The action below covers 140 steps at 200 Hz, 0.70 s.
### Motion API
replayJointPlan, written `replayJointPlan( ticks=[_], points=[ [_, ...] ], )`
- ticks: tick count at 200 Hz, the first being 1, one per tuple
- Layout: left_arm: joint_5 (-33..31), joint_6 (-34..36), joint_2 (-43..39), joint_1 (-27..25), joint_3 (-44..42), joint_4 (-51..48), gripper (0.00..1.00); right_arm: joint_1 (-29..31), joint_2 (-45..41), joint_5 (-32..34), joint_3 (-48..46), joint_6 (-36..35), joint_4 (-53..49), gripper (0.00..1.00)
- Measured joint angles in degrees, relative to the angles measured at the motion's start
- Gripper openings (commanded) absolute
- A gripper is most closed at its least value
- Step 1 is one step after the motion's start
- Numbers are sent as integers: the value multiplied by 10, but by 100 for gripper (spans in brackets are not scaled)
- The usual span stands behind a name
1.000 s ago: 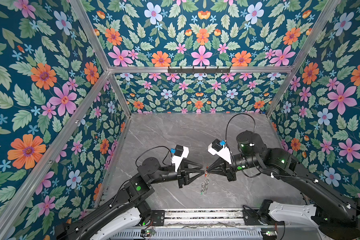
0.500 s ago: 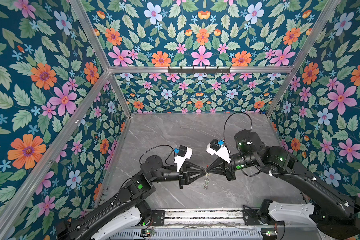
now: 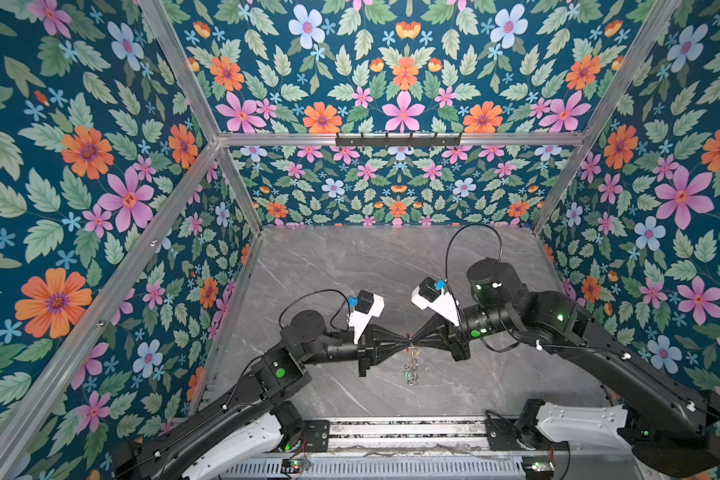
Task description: Remove the keys from the keyring
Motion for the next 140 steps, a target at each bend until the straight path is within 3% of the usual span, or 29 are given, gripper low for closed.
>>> replayJointPlan(
  ticks=[21,38,89,140],
  points=[
    [-3,0,-4,0,-6,13,0,0,-10,13,-3,8,27,33],
    [-11,0,-13,0,-14,23,0,0,-37,35,-26,25,68,40],
    [-59,0,-53,0,-45,84,0,2,-134,86,-171,72,228,44],
    [-83,-3,-60,0,-71,174,0,24,-168,98,-271,98,364,51]
  ],
)
